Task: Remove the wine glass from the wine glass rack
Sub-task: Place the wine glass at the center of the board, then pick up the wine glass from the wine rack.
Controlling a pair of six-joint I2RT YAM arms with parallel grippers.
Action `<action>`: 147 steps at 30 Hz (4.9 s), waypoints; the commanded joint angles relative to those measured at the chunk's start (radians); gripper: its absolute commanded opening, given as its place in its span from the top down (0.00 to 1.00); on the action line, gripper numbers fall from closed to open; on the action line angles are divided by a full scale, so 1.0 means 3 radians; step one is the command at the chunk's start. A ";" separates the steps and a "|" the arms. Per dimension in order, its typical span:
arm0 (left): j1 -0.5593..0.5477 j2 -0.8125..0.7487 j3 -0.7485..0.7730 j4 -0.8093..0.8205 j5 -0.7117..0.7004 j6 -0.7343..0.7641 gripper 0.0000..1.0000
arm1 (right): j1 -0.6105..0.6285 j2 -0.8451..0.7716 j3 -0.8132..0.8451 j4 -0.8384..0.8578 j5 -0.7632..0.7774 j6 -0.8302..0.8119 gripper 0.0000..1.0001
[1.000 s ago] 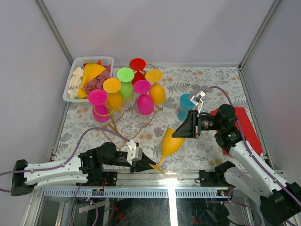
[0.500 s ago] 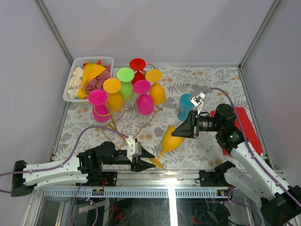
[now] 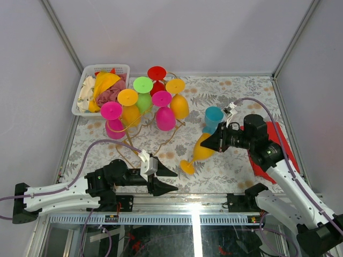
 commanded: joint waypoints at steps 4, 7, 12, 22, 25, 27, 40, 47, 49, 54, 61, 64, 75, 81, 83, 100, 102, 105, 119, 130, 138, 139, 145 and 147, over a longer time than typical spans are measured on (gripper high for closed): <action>0.0006 -0.0026 0.0113 0.0341 -0.0145 -0.0168 0.49 | 0.0011 -0.0223 0.0312 -0.0811 0.1846 -0.0316 1.00; 0.0007 -0.0011 0.0114 0.0393 -0.0171 -0.0246 0.47 | 0.0011 -0.0203 0.0270 -0.0887 0.2530 -0.0328 1.00; 0.0004 -0.0012 0.0138 0.0369 -0.0255 -0.0395 0.40 | 0.0009 -0.0090 0.0208 -0.0918 0.3423 -0.0256 1.00; 0.0003 -0.0145 0.0084 0.0368 -0.0788 -0.0674 0.04 | 0.0008 -0.0085 -0.0151 -0.0315 0.3880 -0.0006 1.00; 0.0005 -0.0156 0.0079 0.0345 -0.0848 -0.0692 0.00 | 0.0007 0.0010 -0.0201 -0.0002 0.3919 -0.0092 1.00; 0.0005 -0.0134 0.0117 0.0280 -0.0885 -0.0693 0.00 | 0.0007 0.0141 -0.0182 0.0289 0.3924 -0.0280 1.00; 0.0006 0.0112 0.0730 -0.0560 -0.1117 -0.0737 0.00 | -0.0119 0.1259 0.0594 0.0065 0.3957 -0.0278 0.98; 0.0011 0.0019 0.0738 -0.0640 -0.1232 -0.0767 0.00 | -0.0187 0.1495 0.0651 0.0191 0.3818 -0.0241 0.99; 0.0005 0.0004 0.0743 -0.0670 -0.1319 -0.0786 0.00 | -0.0200 0.1579 0.0693 0.0174 0.3788 -0.0241 1.00; 0.0007 -0.0014 0.0767 -0.0742 -0.1410 -0.0785 0.00 | -0.0209 0.1724 0.0772 0.0188 0.3761 -0.0265 1.00; 0.0005 0.0007 0.0834 -0.0769 -0.1400 -0.0733 0.00 | -0.0209 0.1712 0.0743 0.0216 0.3776 -0.0326 1.00; 0.0009 0.0028 0.0857 -0.0782 -0.1389 -0.0735 0.00 | -0.0208 0.1689 0.0737 0.0222 0.3777 -0.0328 0.96; 0.0004 0.0077 0.0854 -0.0791 -0.1429 -0.0777 0.00 | -0.0210 0.1622 0.0712 0.0385 0.3644 -0.0388 0.91; 0.0006 0.0063 0.0853 -0.0838 -0.1471 -0.0796 0.00 | -0.0209 0.1706 0.0815 0.0228 0.3708 -0.0448 0.91; 0.0005 0.0052 0.0846 -0.0838 -0.1471 -0.0805 0.00 | -0.0207 0.1726 0.0817 0.0215 0.3719 -0.0444 0.91; 0.0006 -0.0036 0.0776 -0.0791 -0.1497 -0.0820 0.00 | -0.0210 0.1640 0.0848 0.0202 0.3613 -0.0526 0.81; 0.0003 -0.0034 0.0781 -0.0792 -0.1493 -0.0824 0.00 | -0.0208 0.1629 0.0857 0.0183 0.3614 -0.0532 0.80; 0.0005 -0.0033 0.0781 -0.0788 -0.1493 -0.0830 0.00 | -0.0208 0.1605 0.0868 0.0157 0.3568 -0.0534 0.79; 0.0007 -0.0039 0.0776 -0.0792 -0.1507 -0.0860 0.00 | -0.0209 0.1429 0.0853 0.0074 0.3418 -0.0517 0.78; 0.0005 -0.0096 0.0792 -0.0807 -0.1496 -0.0925 0.00 | -0.0209 0.1102 0.0859 -0.0066 0.3236 -0.0411 0.72; 0.0005 -0.0259 0.0747 -0.0796 -0.1565 -0.1020 0.00 | -0.0210 0.0652 0.0670 0.0008 0.2863 -0.0099 0.64; 0.0004 -0.0282 0.0746 -0.0791 -0.1563 -0.1026 0.00 | -0.0211 0.0588 0.0638 0.0046 0.2776 -0.0031 0.63; 0.0007 -0.0426 0.0724 -0.0811 -0.1563 -0.1088 0.00 | -0.0211 0.0126 0.0307 0.0628 0.2111 0.0508 0.49; 0.0007 -0.0457 0.0702 -0.0886 -0.1658 -0.1142 0.00 | -0.0208 0.0005 0.0193 0.0873 0.1940 0.0759 0.46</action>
